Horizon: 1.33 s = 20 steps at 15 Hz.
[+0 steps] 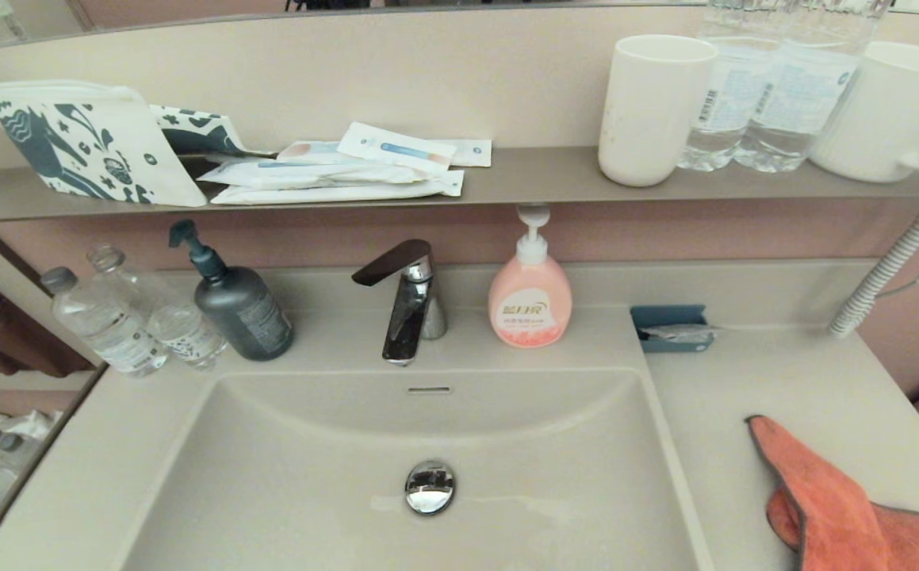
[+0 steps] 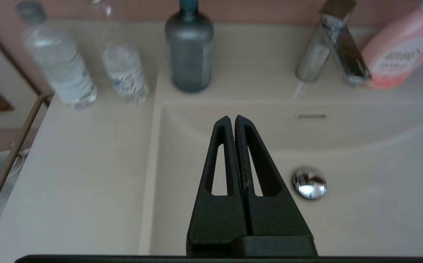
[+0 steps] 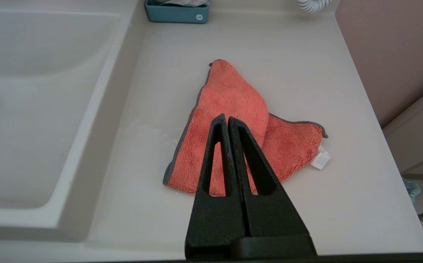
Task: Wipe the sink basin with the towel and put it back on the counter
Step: Turn on the faucet
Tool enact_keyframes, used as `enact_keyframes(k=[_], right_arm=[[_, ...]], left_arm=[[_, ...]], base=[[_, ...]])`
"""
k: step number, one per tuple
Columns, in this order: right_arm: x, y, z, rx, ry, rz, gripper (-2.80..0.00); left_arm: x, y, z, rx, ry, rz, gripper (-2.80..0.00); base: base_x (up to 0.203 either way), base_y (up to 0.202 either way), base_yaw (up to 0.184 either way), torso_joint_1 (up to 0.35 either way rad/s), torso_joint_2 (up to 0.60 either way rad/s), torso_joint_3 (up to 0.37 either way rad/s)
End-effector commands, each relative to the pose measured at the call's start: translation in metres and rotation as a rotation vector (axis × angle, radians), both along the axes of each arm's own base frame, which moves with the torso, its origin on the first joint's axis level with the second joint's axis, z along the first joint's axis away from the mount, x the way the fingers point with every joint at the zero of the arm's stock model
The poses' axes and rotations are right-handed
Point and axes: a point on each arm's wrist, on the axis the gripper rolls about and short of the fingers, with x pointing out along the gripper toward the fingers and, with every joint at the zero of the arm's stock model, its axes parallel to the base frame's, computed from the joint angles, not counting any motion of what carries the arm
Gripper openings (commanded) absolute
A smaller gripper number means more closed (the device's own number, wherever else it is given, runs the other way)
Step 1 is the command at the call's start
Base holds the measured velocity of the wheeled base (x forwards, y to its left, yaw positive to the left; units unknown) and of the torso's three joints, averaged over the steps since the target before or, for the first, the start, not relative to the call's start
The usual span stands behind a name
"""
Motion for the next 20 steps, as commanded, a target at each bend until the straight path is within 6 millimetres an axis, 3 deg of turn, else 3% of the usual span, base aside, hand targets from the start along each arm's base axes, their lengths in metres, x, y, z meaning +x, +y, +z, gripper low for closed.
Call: enact_keyframes(k=[1, 4, 6, 9, 12, 20], right_arm=[[0.000, 0.000, 0.000, -0.001, 0.001, 0.001, -2.80], [0.000, 0.000, 0.000, -0.001, 0.001, 0.001, -2.80], [0.000, 0.000, 0.000, -0.001, 0.001, 0.001, -2.80], [0.000, 0.000, 0.000, -0.001, 0.001, 0.000, -2.80], [0.000, 0.000, 0.000, -0.001, 0.001, 0.001, -2.80], [0.000, 0.000, 0.000, -0.001, 0.001, 0.001, -2.80]], left_arm=[[0.052, -0.002, 0.009, 0.002, 0.146, -0.012, -2.80], [0.099, -0.018, 0.016, -0.005, 0.192, -0.131, -2.80], [0.111, -0.042, 0.015, -0.024, 0.219, -0.230, -2.80], [0.137, -0.082, 0.003, -0.017, 0.239, -0.248, -2.80], [0.150, -0.112, -0.008, 0.002, 0.238, -0.272, -2.80], [0.194, -0.138, -0.025, -0.053, 0.107, -0.196, -2.80]], base=[[0.000, 0.000, 0.000, 0.000, 0.00, 0.000], [0.000, 0.000, 0.000, 0.000, 0.00, 0.000], [0.000, 0.000, 0.000, 0.000, 0.00, 0.000], [0.000, 0.000, 0.000, 0.000, 0.00, 0.000], [0.000, 0.000, 0.000, 0.000, 0.00, 0.000], [0.000, 0.000, 0.000, 0.000, 0.00, 0.000]])
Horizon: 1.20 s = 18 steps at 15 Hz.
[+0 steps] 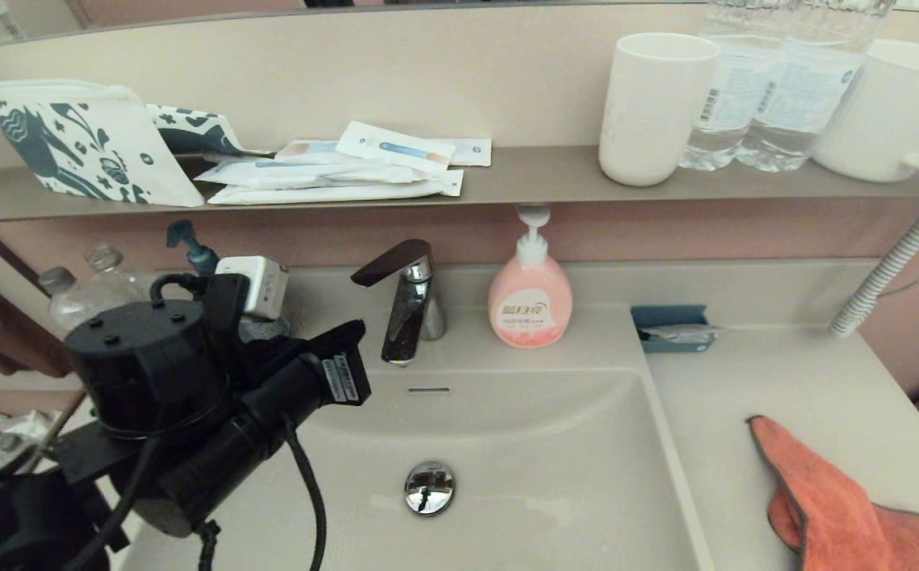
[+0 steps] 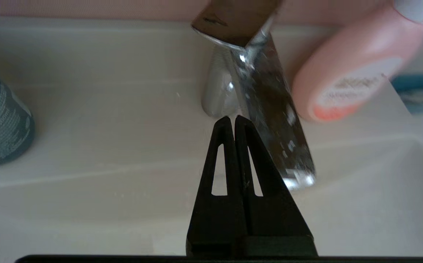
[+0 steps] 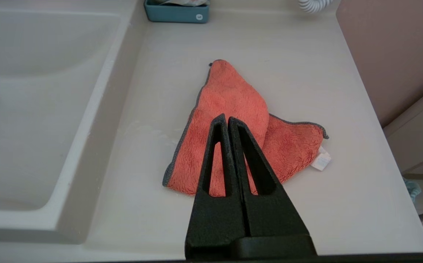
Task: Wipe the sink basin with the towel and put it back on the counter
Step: Turn on the faucet
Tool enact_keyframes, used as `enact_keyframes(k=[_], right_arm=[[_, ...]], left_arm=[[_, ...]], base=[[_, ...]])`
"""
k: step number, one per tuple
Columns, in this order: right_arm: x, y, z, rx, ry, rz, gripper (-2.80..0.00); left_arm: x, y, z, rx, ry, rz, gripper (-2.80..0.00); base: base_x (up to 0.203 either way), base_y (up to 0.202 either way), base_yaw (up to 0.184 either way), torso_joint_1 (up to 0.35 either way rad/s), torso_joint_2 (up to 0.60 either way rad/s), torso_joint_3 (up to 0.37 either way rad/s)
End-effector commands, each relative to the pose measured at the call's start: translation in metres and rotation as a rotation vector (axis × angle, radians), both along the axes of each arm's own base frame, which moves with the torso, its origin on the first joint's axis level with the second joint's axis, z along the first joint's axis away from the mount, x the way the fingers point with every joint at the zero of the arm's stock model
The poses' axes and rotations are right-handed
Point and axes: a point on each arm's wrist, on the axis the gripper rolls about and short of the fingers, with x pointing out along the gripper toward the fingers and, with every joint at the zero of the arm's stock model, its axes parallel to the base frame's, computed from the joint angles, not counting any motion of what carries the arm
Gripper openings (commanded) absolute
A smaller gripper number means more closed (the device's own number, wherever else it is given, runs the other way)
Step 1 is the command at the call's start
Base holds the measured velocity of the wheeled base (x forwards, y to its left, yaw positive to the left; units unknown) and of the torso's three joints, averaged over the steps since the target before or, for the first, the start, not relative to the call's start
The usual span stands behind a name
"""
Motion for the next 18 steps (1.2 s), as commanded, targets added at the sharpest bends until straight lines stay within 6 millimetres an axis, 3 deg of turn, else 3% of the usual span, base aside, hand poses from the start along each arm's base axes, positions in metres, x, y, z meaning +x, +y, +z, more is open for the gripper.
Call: enact_keyframes(k=[1, 5, 8, 15, 18], right_arm=[[0.000, 0.000, 0.000, 0.000, 0.001, 0.000, -2.80], [0.000, 0.000, 0.000, 0.000, 0.001, 0.001, -2.80], [0.000, 0.000, 0.000, 0.000, 0.001, 0.000, -2.80], [0.000, 0.000, 0.000, 0.000, 0.001, 0.001, -2.80], [0.000, 0.000, 0.000, 0.000, 0.001, 0.001, -2.80]], left_arm=[[0.012, -0.007, -0.012, 0.005, 0.005, 0.022, -2.80], [0.027, -0.016, -0.019, -0.019, -0.082, 0.092, -2.80], [0.035, -0.013, -0.007, -0.055, -0.142, 0.145, -2.80], [0.026, -0.011, 0.020, -0.124, -0.220, 0.157, -2.80], [0.023, -0.012, 0.022, -0.126, -0.222, 0.152, -2.80]], base=[[0.000, 0.000, 0.000, 0.000, 0.00, 0.000], [0.000, 0.000, 0.000, 0.000, 0.00, 0.000], [0.000, 0.000, 0.000, 0.000, 0.00, 0.000], [0.000, 0.000, 0.000, 0.000, 0.00, 0.000], [0.000, 0.000, 0.000, 0.000, 0.00, 0.000]])
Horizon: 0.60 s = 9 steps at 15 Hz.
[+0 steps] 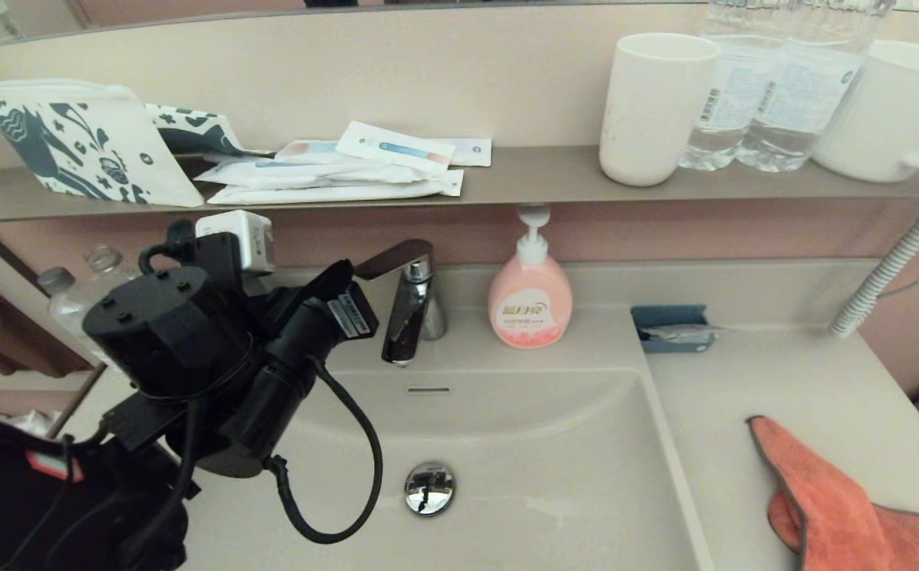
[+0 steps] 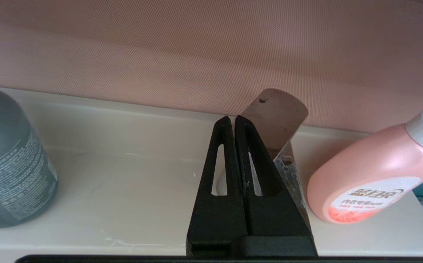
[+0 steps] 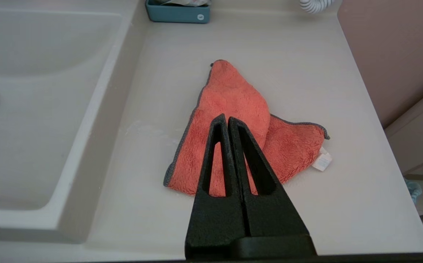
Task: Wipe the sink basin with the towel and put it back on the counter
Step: Turn on the faucet
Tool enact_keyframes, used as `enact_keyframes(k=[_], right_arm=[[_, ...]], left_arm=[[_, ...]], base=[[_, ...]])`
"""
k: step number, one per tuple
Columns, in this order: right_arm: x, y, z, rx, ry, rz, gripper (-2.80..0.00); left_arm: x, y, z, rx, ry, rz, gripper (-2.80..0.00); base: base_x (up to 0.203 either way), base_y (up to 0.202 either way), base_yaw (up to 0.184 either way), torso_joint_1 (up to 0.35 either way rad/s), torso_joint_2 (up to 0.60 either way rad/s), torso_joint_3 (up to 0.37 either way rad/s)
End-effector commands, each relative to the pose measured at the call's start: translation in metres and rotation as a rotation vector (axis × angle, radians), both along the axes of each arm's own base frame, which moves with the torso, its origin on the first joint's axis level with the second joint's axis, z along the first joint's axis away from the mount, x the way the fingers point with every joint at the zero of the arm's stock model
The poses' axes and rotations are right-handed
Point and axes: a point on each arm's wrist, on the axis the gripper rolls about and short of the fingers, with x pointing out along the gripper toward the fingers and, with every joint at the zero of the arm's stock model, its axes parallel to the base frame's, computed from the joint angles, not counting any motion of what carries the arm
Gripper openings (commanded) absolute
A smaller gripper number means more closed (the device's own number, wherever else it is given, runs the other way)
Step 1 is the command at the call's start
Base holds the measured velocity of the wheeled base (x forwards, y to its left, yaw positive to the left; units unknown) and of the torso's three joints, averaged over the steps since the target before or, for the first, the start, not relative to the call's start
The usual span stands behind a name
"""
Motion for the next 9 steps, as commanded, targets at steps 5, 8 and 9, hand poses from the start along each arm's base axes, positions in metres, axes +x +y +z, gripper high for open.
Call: enact_keyframes(k=[5, 8, 9], right_arm=[[0.000, 0.000, 0.000, -0.001, 0.001, 0.001, -2.80], [0.000, 0.000, 0.000, -0.001, 0.001, 0.001, -2.80], [0.000, 0.000, 0.000, -0.001, 0.001, 0.001, -2.80]], left_arm=[[-0.006, 0.005, 0.002, 0.002, -0.003, 0.010, -2.80], [-0.006, 0.005, -0.015, 0.030, 0.047, 0.008, -2.80], [-0.004, 0.004, -0.018, 0.034, 0.056, 0.007, -2.80]], base=[[0.000, 0.000, 0.000, 0.000, 0.00, 0.000], [0.000, 0.000, 0.000, 0.000, 0.00, 0.000], [0.000, 0.000, 0.000, 0.000, 0.00, 0.000]])
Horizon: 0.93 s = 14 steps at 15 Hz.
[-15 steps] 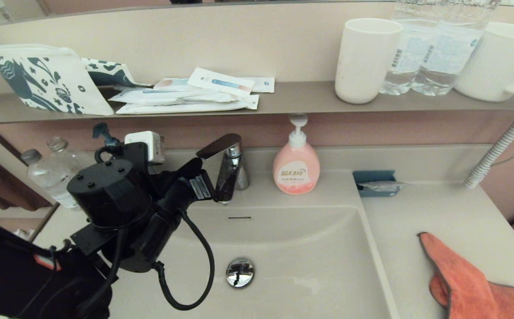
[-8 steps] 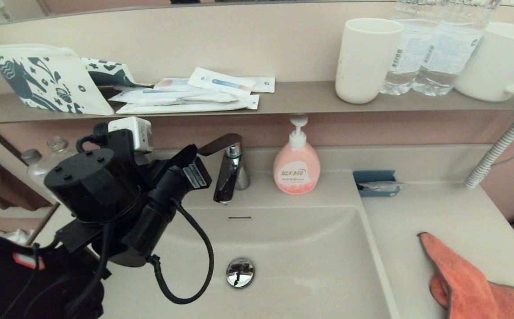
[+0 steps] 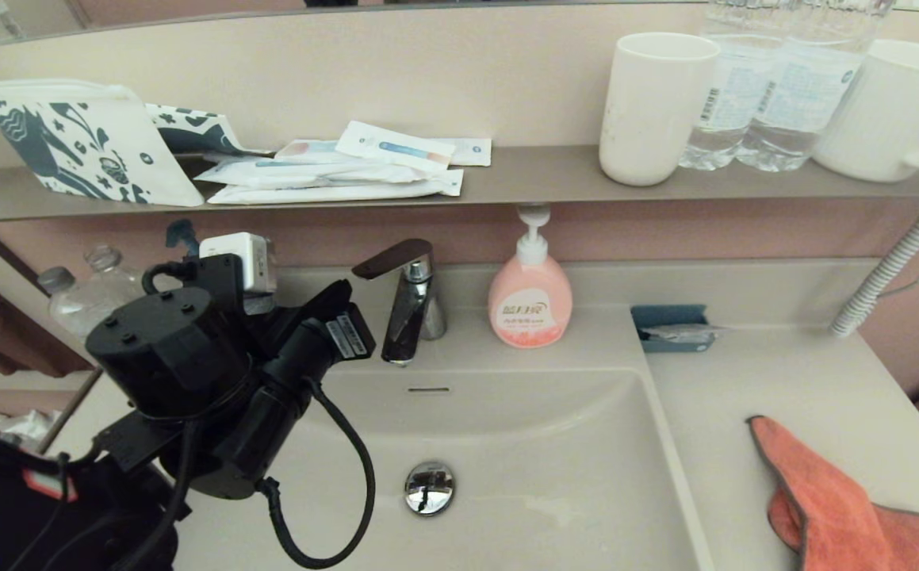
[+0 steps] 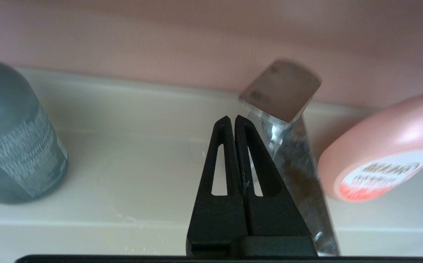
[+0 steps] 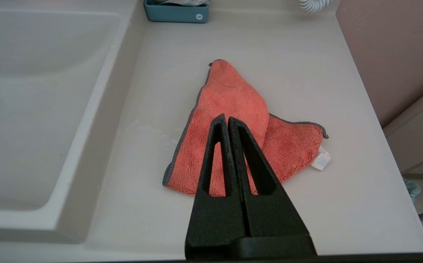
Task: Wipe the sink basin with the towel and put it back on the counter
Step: Turn on the faucet
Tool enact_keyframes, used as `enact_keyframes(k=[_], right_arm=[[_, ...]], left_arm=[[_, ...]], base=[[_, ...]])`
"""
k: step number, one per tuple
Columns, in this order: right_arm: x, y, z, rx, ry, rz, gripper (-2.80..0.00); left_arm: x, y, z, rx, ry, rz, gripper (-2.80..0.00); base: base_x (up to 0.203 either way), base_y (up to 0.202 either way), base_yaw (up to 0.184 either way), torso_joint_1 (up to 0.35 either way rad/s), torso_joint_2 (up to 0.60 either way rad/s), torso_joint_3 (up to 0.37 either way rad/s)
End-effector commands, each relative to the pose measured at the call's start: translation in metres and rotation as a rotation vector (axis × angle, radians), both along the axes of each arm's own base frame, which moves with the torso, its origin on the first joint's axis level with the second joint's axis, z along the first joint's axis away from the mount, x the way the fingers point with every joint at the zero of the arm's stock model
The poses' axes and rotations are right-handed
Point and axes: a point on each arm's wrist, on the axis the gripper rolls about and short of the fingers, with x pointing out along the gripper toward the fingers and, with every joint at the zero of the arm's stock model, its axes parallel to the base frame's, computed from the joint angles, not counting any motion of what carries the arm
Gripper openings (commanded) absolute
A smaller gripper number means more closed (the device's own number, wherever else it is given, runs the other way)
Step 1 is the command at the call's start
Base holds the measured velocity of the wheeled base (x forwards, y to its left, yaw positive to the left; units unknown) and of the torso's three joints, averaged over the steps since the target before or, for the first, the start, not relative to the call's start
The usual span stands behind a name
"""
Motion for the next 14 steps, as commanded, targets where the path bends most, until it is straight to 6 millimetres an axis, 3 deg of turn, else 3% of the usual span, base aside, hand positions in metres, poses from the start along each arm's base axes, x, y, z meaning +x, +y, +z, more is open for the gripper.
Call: enact_keyframes(k=[1, 6, 14], right_arm=[[0.000, 0.000, 0.000, -0.001, 0.001, 0.001, -2.80], [0.000, 0.000, 0.000, -0.001, 0.001, 0.001, -2.80], [0.000, 0.000, 0.000, -0.001, 0.001, 0.001, -2.80]], left_arm=[[0.002, -0.002, -0.006, 0.007, 0.013, -0.001, -2.80], [0.021, -0.018, -0.009, 0.004, -0.001, -0.008, -2.80], [0.016, -0.012, 0.013, -0.003, -0.067, 0.008, -2.80]], base=[[0.000, 0.000, 0.000, 0.000, 0.00, 0.000], [0.000, 0.000, 0.000, 0.000, 0.00, 0.000], [0.000, 0.000, 0.000, 0.000, 0.00, 0.000]])
